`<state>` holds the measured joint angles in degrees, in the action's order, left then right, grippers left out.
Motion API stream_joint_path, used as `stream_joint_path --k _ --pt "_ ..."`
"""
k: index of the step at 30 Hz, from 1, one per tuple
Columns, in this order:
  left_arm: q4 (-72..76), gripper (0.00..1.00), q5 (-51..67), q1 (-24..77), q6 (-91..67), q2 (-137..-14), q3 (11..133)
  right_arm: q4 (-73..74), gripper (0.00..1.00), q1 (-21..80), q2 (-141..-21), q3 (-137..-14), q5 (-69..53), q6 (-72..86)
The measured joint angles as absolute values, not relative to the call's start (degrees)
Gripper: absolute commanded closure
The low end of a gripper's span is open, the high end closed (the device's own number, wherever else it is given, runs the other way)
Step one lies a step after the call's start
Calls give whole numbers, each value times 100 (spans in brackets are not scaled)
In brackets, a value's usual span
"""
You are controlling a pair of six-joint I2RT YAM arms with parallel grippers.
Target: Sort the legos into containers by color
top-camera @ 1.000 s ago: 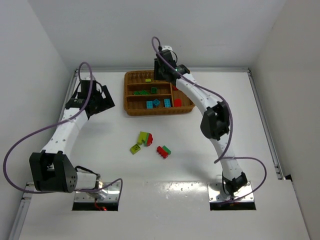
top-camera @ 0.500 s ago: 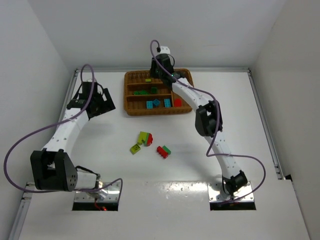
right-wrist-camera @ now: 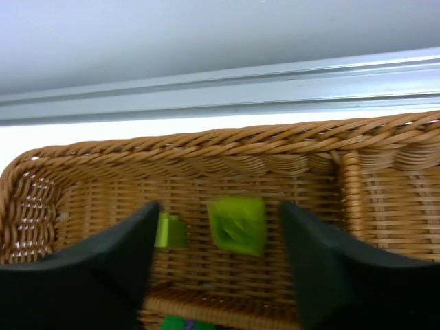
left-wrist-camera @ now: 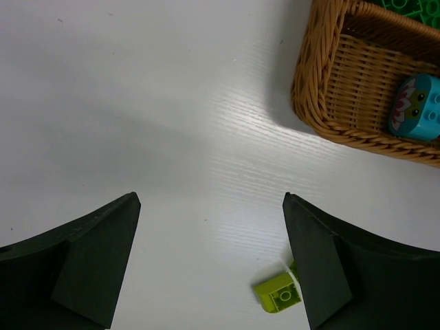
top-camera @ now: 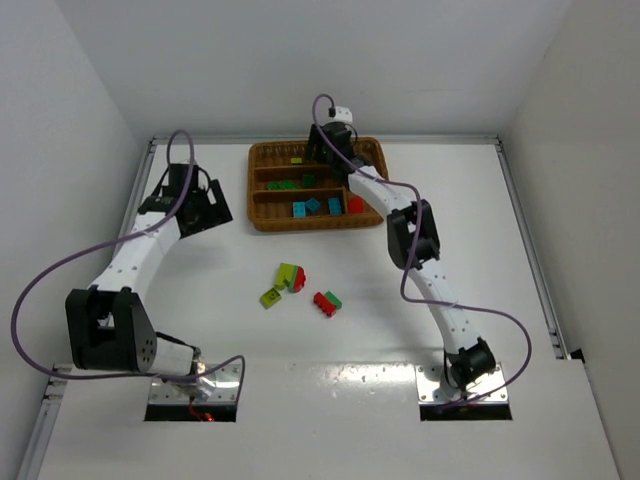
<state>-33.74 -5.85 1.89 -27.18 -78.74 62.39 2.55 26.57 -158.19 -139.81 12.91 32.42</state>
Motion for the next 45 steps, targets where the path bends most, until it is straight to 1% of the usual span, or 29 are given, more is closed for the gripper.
stream_joint_path --k 2,6,7,8,11,13,14,16,17,19,21,24,27,29,30,31,33,37,40,43,45 --pt "-3378 8 -558 189 -2718 -7922 6239 261 20 2624 -15834 -13985 1293 3251" --pt "-3380 7 -443 189 -2694 -7992 6239 250 20 2611 -15738 -13924 1297 3242" --pt "-3380 7 -412 191 -2679 -7994 6239 283 24 2622 -15668 -13878 1295 3238" --pt "-3380 9 -392 211 -2657 -7992 6239 346 25 2633 -15565 -13830 1288 3218" --pt "-3347 22 -397 329 -2600 -7983 6160 532 30 2683 -15056 -13539 1258 3186" --pt "-3343 23 -429 534 -2556 -7977 6001 683 30 2733 -14490 -13135 1203 3179" --pt "-3354 23 -443 674 -2541 -7977 5902 810 30 2773 -14116 -12857 1186 3177" --pt "-3402 20 -475 1013 -2541 -7977 5675 972 27 2880 -13260 -12191 1146 3186" --pt "-3406 16 -493 1177 -2545 -7955 5542 1020 24 2954 -12763 -11723 1111 3188" --pt "-3420 13 -543 1496 -2571 -7856 5262 1186 23 3096 -12003 -11002 1068 3192" --pt "-3527 7 -633 1857 -2604 -7712 5024 1332 23 3269 -11277 -10215 1061 3218" --pt "-3656 6 -775 2491 -2663 -7623 4954 1441 22 3533 -10283 -8619 1129 3374" --pt "-3651 6 -917 3087 -2729 -7688 4969 1933 22 3586 -9518 -7109 1164 3660" --pt "-3651 6 -1020 3387 -2794 -7830 4967 2303 22 3538 -9172 -6482 1201 3819" --pt "-3658 7 -1116 3518 -2849 -7933 4967 2488 22 3527 -9013 -6281 1223 3885" --pt "-3660 11 -1186 3614 -2908 -8031 4967 2639 22 3498 -8890 -6178 1256 3929" --pt "-3664 12 -1317 3734 -3026 -8187 4952 2838 22 3479 -8630 -6123 1363 4003" --pt "-3610 12 -1479 3835 -3205 -8289 4851 2891 21 3463 -8261 -6147 1507 4038" --pt "-3516 13 -1498 3927 -3273 -8495 4836 2928 21 3463 -8235 -6230 1546 4034" --pt "-3345 17 -1479 4082 -3369 -8829 4825 2963 21 3463 -8256 -6263 1581 4029" --pt "-3249 22 -1450 4167 -3415 -8967 4781 3006 21 3463 -8256 -6267 1601 4029"
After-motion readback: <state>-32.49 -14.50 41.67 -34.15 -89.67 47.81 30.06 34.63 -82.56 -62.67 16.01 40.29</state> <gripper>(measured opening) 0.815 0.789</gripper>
